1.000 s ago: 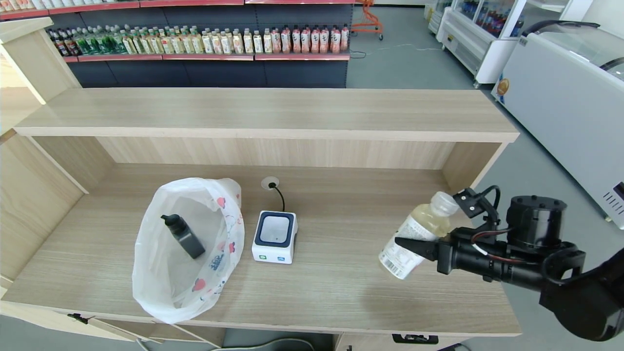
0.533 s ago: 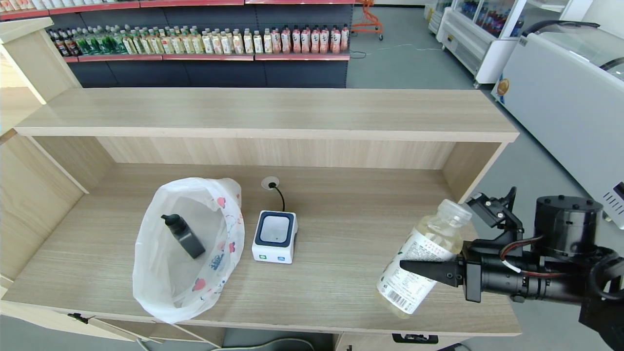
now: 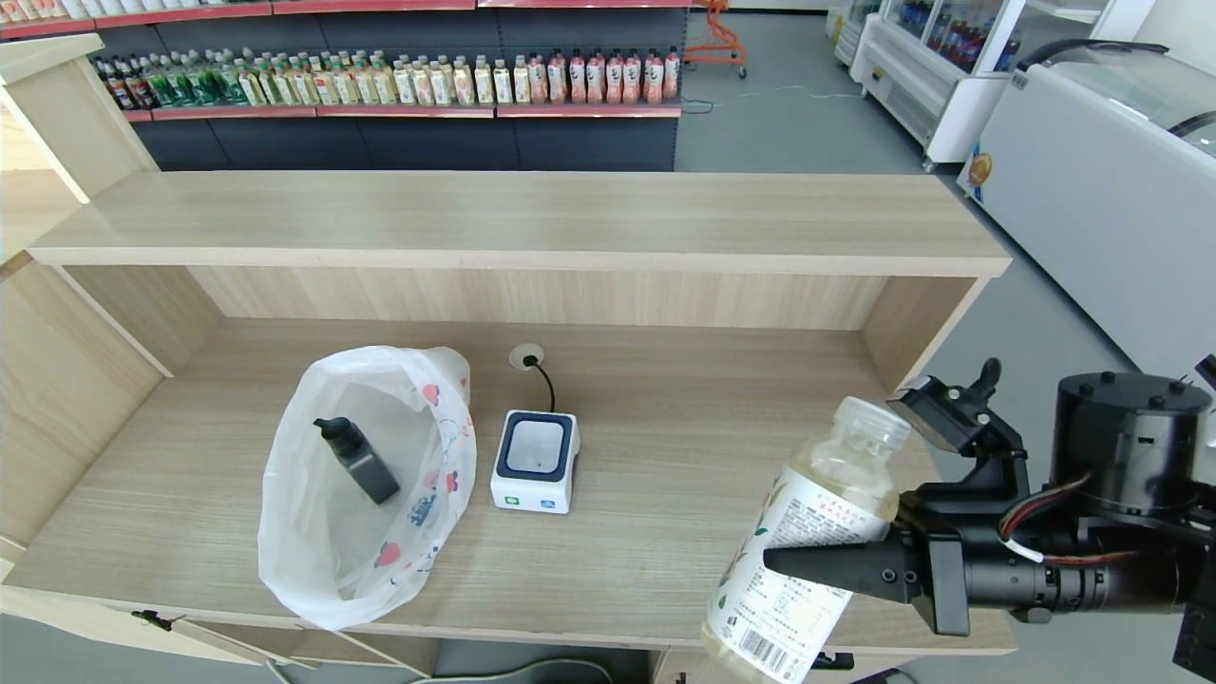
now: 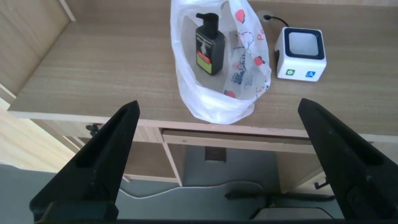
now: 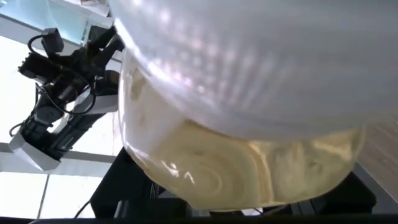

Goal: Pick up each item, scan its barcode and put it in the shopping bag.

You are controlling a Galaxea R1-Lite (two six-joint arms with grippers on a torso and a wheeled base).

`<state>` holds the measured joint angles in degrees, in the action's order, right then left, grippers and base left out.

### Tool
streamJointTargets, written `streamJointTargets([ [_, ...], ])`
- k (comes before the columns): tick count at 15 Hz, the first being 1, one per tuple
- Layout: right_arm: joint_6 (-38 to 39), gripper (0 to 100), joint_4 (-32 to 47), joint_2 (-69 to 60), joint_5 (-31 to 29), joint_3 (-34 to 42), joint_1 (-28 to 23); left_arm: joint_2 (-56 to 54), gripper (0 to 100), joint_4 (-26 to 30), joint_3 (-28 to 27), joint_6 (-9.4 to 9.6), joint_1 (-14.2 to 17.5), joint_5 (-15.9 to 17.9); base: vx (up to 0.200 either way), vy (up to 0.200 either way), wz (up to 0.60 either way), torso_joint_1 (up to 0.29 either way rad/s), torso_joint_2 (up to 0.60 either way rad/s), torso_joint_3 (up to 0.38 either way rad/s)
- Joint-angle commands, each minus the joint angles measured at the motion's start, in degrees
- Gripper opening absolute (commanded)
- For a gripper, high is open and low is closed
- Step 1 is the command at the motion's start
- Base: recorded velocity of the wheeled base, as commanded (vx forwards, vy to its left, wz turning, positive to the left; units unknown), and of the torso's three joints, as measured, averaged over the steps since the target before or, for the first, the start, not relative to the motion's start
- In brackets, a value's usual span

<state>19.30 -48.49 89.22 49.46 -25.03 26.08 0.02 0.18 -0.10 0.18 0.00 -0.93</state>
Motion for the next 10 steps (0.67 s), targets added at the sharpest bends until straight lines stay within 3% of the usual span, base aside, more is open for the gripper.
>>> streamJointTargets([
  [1, 0.0, 0, 0.9, -1.2, -0.1, 0.2, 0.8, 0.0, 100, 0.0, 0.0, -0.01, 0.0, 0.0, 0.000, 0.000, 0.00, 0.000, 0.00, 0.000],
  [10, 0.0, 0, 6.9, -3.3, -0.3, 0.2, 2.0, 0.0, 100, 0.0, 0.0, -0.01, 0.0, 0.0, 0.000, 0.000, 0.00, 0.000, 0.00, 0.000],
])
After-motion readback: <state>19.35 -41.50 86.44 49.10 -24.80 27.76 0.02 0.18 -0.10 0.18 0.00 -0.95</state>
